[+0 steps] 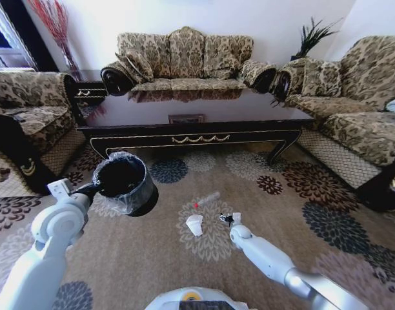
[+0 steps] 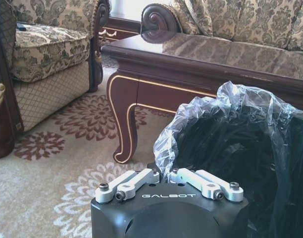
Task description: Move to the front of the table and pick up the trash from the floor, then place it into the trash bin.
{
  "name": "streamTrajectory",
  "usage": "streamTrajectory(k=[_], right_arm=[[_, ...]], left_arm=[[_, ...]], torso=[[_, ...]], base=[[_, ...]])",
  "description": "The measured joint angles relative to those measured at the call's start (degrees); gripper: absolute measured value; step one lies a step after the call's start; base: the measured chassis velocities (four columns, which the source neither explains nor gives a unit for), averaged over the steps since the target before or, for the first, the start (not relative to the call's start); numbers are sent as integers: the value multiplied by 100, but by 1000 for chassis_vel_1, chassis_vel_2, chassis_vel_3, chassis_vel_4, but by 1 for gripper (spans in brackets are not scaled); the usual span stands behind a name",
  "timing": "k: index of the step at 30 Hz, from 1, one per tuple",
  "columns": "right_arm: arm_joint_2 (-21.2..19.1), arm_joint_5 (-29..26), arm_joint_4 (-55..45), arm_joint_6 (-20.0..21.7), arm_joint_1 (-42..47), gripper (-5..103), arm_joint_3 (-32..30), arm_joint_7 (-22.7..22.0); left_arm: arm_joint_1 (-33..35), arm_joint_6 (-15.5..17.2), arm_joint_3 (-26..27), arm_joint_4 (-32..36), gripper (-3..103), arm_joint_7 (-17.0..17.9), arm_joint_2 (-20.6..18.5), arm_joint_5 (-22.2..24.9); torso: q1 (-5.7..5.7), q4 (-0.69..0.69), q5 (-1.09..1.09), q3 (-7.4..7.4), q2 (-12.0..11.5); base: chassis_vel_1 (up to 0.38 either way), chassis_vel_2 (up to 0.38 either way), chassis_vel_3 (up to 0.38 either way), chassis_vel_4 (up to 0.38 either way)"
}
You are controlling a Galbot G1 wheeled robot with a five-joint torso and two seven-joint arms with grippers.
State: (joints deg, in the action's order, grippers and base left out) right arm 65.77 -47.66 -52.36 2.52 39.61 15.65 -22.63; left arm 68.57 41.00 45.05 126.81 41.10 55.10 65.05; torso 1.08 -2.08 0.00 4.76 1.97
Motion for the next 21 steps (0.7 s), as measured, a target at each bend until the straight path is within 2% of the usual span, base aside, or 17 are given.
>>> streamTrajectory(k=[10, 13, 17, 19, 21], right_arm=[[276, 143, 348, -109, 26, 100, -264, 148], [343, 192, 433, -129, 26, 103, -317, 169], [389, 320, 580, -176, 37, 92, -392, 235], [394, 343, 609, -186, 38, 92, -411, 250], [408, 396, 672, -197, 41, 83, -481, 271]], left_arm=[[60, -2, 21, 66, 4, 28, 4, 3], [78, -3, 33, 76, 4, 36, 3, -2], [135, -4, 84, 153, 4, 51, -13, 4], [141, -4, 92, 160, 4, 53, -16, 8], [165, -4, 120, 182, 4, 55, -25, 21]], torso=[[0, 0, 0, 0, 0], [0, 0, 0, 0, 0], [0, 0, 0, 0, 0], [0, 0, 1, 0, 0], [0, 2, 2, -1, 0]], base=[[0, 0, 0, 0], [0, 0, 0, 0], [0, 0, 0, 0], [0, 0, 0, 0], [0, 0, 0, 0]])
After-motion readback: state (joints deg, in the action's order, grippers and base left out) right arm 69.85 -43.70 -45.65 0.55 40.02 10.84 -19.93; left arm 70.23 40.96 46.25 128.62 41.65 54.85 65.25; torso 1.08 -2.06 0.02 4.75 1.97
